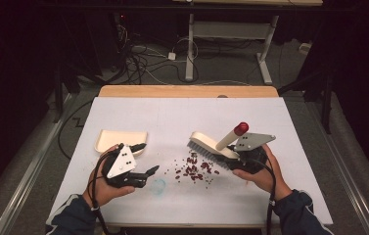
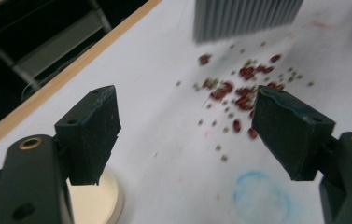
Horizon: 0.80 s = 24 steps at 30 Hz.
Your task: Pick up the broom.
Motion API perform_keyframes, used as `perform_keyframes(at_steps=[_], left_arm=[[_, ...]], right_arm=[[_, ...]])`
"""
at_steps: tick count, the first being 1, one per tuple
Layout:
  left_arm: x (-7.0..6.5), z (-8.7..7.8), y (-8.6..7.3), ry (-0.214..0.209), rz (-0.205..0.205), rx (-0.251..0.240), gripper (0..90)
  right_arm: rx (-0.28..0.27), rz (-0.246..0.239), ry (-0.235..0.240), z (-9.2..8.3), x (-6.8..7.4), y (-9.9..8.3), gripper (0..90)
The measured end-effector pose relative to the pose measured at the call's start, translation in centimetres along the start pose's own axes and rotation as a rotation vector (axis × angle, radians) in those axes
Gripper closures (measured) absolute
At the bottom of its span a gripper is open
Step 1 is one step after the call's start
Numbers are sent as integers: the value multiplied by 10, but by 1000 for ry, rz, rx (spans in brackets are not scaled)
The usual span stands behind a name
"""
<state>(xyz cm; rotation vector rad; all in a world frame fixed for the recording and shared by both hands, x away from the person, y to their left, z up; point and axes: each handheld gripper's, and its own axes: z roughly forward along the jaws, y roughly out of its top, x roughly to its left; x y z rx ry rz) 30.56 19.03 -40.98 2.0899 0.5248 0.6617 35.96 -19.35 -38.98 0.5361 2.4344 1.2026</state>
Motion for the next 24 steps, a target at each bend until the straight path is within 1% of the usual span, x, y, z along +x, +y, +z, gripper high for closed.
perform_keyframes(at_steps=[1,2,4,6,8,9,13,14,16,20,24], left_arm=[[1,-2,-6,9,-17,12,207],[2,-4,-12,28,-31,20,194],[5,-8,-22,52,-69,30,193],[6,-12,-31,74,-88,43,191],[7,-15,-38,91,-103,52,189],[7,-16,-40,95,-110,56,189],[4,-20,-49,107,-110,79,188],[2,-20,-50,110,-102,90,189],[0,-21,-53,118,-85,116,189],[-3,-23,-57,110,-91,124,189],[-4,-22,-57,108,-82,127,189]], right_arm=[[3,7,-14,0,-3,-1,675],[6,13,-25,0,-7,-2,674],[15,23,-65,0,-12,-4,675],[23,24,-84,1,-18,-5,675],[17,28,-123,1,-20,-6,675],[14,29,-126,1,-21,-6,675],[19,41,-164,-1,-24,-6,675],[18,52,-171,-1,-25,-7,676],[14,57,-173,-2,-26,-8,676],[13,72,-192,-3,-29,-9,676],[25,76,-209,1,-33,-10,676]])
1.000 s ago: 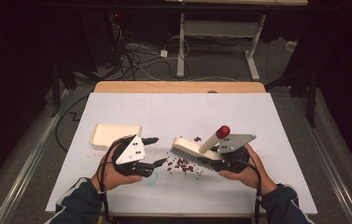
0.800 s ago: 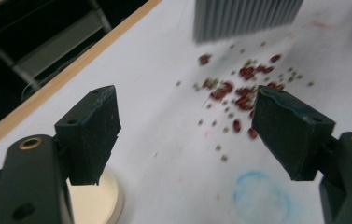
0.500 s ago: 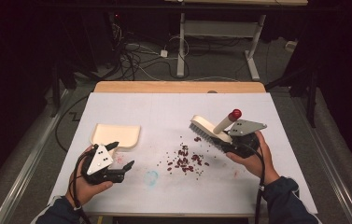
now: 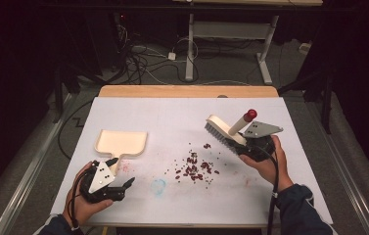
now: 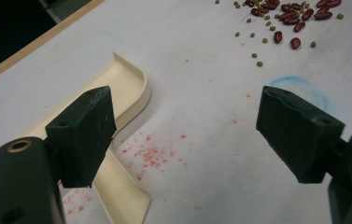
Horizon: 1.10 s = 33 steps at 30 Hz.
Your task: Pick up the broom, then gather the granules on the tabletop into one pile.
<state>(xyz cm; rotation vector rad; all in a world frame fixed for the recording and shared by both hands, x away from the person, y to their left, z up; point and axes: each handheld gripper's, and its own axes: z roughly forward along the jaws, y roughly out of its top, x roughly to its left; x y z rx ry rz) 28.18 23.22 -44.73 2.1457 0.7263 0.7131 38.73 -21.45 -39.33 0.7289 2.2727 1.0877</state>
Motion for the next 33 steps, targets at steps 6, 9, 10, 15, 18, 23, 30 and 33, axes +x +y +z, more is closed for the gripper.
perform_keyframes(at_steps=[6,9,10,15,18,23,30,33], left_arm=[[0,3,-1,-10,9,14,189],[0,4,-2,-14,8,20,189],[0,5,-2,-13,8,23,189],[0,5,-2,-15,10,27,189],[-1,6,-2,-20,13,29,189],[-1,8,-2,-30,15,37,189],[-1,7,-2,-24,8,39,188],[-1,6,-2,-21,8,35,189]], right_arm=[[28,11,-16,12,-6,-2,676],[31,28,-5,18,-8,-3,676],[27,45,8,19,-8,-3,676],[24,36,-1,22,-6,1,676],[20,33,-9,22,-7,3,676],[25,35,-22,24,-8,3,676],[33,21,-46,31,-11,7,676],[53,-9,-67,40,-9,9,676]])
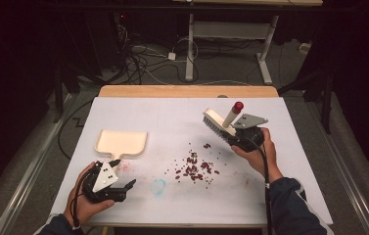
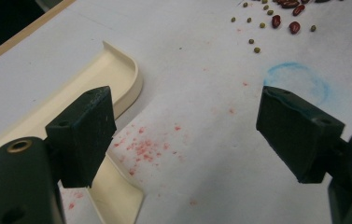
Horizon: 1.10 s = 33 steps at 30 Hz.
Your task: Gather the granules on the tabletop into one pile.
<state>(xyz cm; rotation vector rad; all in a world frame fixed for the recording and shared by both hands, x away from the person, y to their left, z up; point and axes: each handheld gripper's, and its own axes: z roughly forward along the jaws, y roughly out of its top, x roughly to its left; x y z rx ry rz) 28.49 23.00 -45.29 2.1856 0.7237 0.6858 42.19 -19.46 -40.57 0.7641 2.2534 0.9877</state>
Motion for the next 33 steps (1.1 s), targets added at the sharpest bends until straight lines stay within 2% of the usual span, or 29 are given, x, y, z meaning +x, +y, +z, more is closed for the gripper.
perform_keyframes(at_steps=[2,5,7,8,9,10,11,14,16,19,21,24,29,32,33], left_arm=[[0,1,0,0,1,3,189],[0,1,2,11,12,-8,189],[0,0,3,15,13,-18,189],[-1,0,3,14,14,-16,189],[-1,1,3,13,15,-11,189],[-1,1,2,11,15,-6,189],[-1,2,2,10,15,-4,189],[-1,2,3,10,22,-6,189],[-1,2,3,5,26,-5,189],[-2,3,3,1,35,4,189],[-2,3,2,1,38,5,189],[-2,2,2,3,38,4,188],[-3,2,2,5,46,11,188],[-4,1,2,7,51,14,188],[-4,1,2,7,50,13,189]], right_arm=[[16,-14,-12,6,1,2,676],[57,-71,-68,17,6,4,676],[71,-77,-66,25,8,4,677],[104,-87,-72,34,11,3,677],[104,-87,-72,34,11,3,677],[121,-114,-74,41,17,4,677],[121,-114,-74,41,17,4,677],[141,-163,-66,47,28,11,677],[140,-169,-38,52,35,12,677],[130,-179,-30,56,45,11,676],[130,-219,-24,56,52,10,676],[101,-242,34,51,62,9,675],[54,-320,124,40,77,4,674],[45,-377,153,33,84,-1,673],[38,-381,165,30,86,-3,673]])
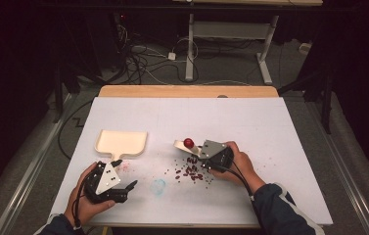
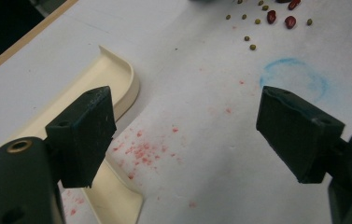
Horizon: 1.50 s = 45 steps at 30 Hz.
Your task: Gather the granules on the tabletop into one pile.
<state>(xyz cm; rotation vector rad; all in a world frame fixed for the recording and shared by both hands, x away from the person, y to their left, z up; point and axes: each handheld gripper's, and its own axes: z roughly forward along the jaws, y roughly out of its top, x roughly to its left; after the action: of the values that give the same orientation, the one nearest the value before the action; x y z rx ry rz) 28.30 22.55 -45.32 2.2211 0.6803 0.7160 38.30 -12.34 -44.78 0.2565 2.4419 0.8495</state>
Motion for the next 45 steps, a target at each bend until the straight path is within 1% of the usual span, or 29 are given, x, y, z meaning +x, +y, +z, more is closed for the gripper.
perform_keyframes(at_steps=[3,4,7,8,9,12,14,15,16,17,18,21,23,24,25,27,28,29,30,31,33,35,37,38,39,40,43,44,45], left_arm=[[0,0,-1,0,-4,4,188],[0,0,0,0,-2,7,188],[-1,0,0,0,3,9,189],[-2,-1,0,0,4,10,189],[-2,-1,0,0,5,12,188],[-3,-1,0,2,11,14,188],[-4,-2,0,2,12,13,189],[-4,-2,0,2,15,15,188],[-4,-2,0,3,14,15,189],[-4,-3,0,2,16,16,188],[-4,-3,0,2,18,17,188],[-5,-3,0,2,18,16,188],[-5,-4,0,3,19,16,188],[-5,-4,0,3,19,16,188],[-5,-4,0,3,19,17,189],[-5,-4,0,10,18,15,188],[-5,-4,0,16,18,11,189],[-4,-5,0,20,14,5,189],[-4,-6,1,26,10,-3,189],[-3,-7,1,32,6,-9,189],[-1,-9,1,43,-7,-19,188],[1,-10,0,49,-20,-26,189],[2,-11,-1,57,-33,-31,189],[3,-12,-1,65,-42,-35,188],[4,-13,-1,73,-47,-38,188],[6,-14,-1,79,-54,-41,189],[9,-17,-3,81,-78,-50,189],[9,-16,-3,80,-79,-48,189],[9,-16,-3,77,-77,-44,189]], right_arm=[[-23,-40,41,-11,9,-3,673],[-23,-40,41,-11,9,-3,673],[-48,-44,75,-18,14,-5,673],[-52,-54,85,-20,15,-6,673],[-51,-57,83,-22,16,-6,673],[-68,-51,95,-28,18,-7,674],[-75,-47,86,-32,17,-7,675],[-70,-55,88,-33,16,-7,676],[-77,-39,70,-34,15,-6,677],[-77,-44,77,-36,13,-7,676],[-85,-33,74,-37,11,-7,676],[-102,-18,42,-44,6,-6,676],[-122,1,24,-49,1,-6,676],[-133,24,20,-52,-1,-6,676],[-151,60,32,-55,-4,-5,676],[-186,115,44,-62,-6,-2,676],[-198,143,61,-65,-6,1,676],[-223,182,107,-70,-2,7,676],[-223,182,107,-70,-2,7,676],[-233,206,132,-71,1,11,676],[-247,253,197,-70,8,17,676],[-229,281,231,-65,18,25,676],[-209,312,277,-57,27,30,676],[-204,352,302,-51,32,33,676],[-197,380,324,-46,37,36,676],[-193,395,338,-41,41,39,676],[-168,425,327,-26,57,47,676],[-160,437,333,-20,61,49,676],[-147,442,330,-15,64,50,677]])
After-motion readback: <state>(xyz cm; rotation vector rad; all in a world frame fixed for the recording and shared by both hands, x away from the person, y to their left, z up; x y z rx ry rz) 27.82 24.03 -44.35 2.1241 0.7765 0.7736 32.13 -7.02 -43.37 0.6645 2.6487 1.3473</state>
